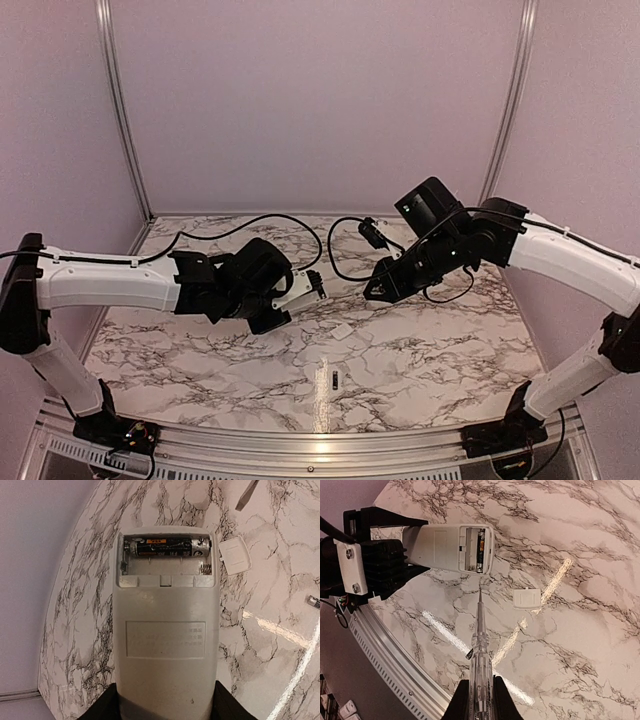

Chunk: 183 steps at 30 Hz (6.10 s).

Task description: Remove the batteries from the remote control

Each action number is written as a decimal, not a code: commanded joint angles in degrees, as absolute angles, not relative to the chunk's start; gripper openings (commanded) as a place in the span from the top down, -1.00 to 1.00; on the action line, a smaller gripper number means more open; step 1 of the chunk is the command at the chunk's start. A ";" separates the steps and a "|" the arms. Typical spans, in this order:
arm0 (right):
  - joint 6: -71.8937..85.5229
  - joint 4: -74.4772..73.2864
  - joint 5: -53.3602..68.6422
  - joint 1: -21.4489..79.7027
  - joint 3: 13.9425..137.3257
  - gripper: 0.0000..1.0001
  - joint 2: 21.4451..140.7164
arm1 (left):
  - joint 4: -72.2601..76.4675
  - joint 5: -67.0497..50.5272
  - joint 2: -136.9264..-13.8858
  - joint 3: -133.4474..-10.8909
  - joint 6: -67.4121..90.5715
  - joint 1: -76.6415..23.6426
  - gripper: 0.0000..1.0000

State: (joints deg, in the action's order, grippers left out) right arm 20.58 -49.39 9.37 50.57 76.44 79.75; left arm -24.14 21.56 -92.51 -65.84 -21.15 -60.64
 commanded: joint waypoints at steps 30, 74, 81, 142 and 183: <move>21.35 -49.34 8.80 50.80 81.00 1.00 87.48 | -36.30 21.36 -100.38 -73.39 -8.20 -65.28 0.67; 22.46 -52.92 6.84 50.79 81.47 1.00 92.37 | -36.81 22.74 -103.66 -76.38 -5.46 -66.96 0.70; 22.92 -53.08 6.95 50.81 81.54 1.00 92.45 | -36.90 23.05 -103.94 -76.89 -5.84 -67.02 0.70; 15.20 -66.31 4.43 50.84 92.60 1.00 99.63 | -38.75 20.20 -105.87 -81.03 -8.96 -67.15 0.72; 16.24 -60.77 7.59 50.86 90.74 1.00 96.94 | -33.84 16.95 -101.45 -77.26 -6.88 -67.15 0.74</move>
State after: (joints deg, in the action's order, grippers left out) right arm 16.10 -63.02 7.35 50.63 91.55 98.74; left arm -38.02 18.06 -104.95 -77.58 -6.85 -66.98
